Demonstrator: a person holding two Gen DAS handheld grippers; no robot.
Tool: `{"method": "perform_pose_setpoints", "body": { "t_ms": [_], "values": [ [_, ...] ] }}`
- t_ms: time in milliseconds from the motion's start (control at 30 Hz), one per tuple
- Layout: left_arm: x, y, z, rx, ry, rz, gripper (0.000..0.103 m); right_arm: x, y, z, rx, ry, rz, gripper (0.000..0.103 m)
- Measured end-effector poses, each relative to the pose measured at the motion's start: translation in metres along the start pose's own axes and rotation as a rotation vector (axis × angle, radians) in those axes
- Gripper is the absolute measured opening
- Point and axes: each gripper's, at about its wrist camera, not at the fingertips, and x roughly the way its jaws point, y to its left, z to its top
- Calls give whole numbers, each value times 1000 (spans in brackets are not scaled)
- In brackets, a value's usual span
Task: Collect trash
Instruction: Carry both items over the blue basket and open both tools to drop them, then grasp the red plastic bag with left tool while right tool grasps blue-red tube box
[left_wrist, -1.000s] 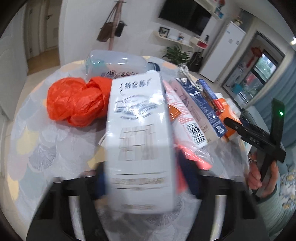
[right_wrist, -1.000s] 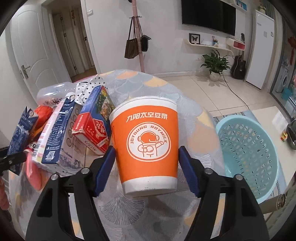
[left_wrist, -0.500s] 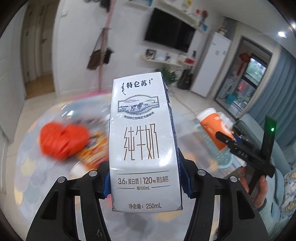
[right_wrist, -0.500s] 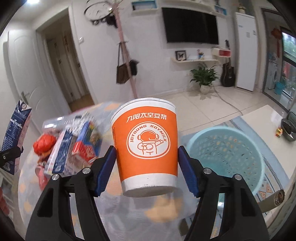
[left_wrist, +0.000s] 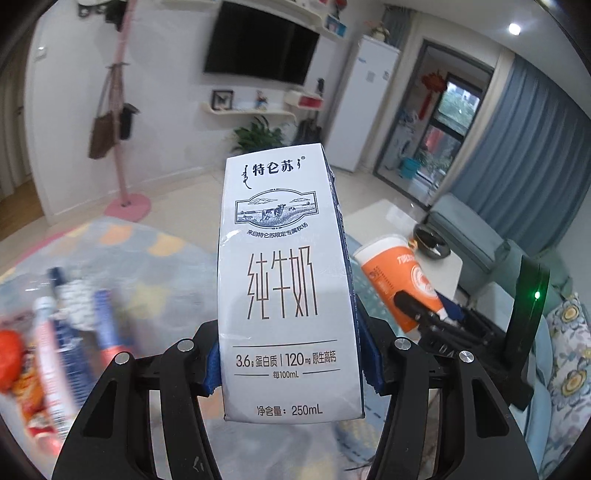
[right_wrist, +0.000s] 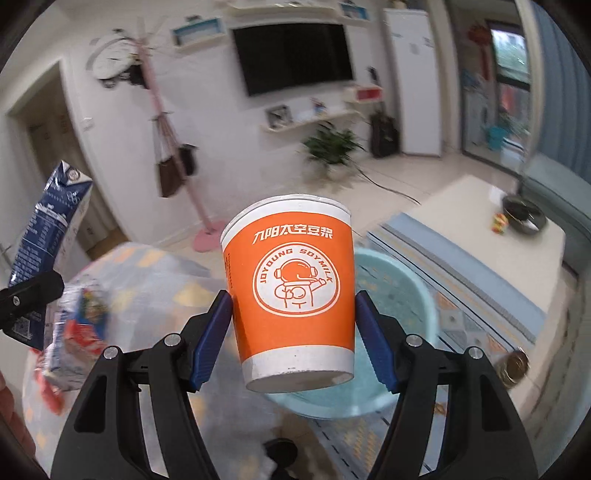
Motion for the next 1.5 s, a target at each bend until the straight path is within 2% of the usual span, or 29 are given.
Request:
{"method": "perform_pose_setpoints", "body": {
  "t_ms": [167,367,500,633,933,1067,1300,1500],
  "values": [
    [55,-16,-5,-1,81,-9,56,33,-40,-19,99,135,-63,64],
    [106,-19,-14,-3,172,-5,56,57,-52,-35,111,202,-93,65],
    [120,-26,-14,16,202,16,57,63,-54,-38,105,224,-108,66],
    [119,-27,-14,20,203,17,65,63,-56,-39,117,234,-96,66],
    [73,-25,-20,17,104,3,67,40,-50,-35,98,183,-85,66],
    [43,-21,-23,8,41,6,67,27,-34,-30,60,156,-53,56],
    [-30,-3,-32,-23,-85,30,67,-10,17,-21,-47,54,41,54],
    [-95,41,-50,-112,-180,120,67,-36,75,-16,-140,-1,146,54]
  ]
}}
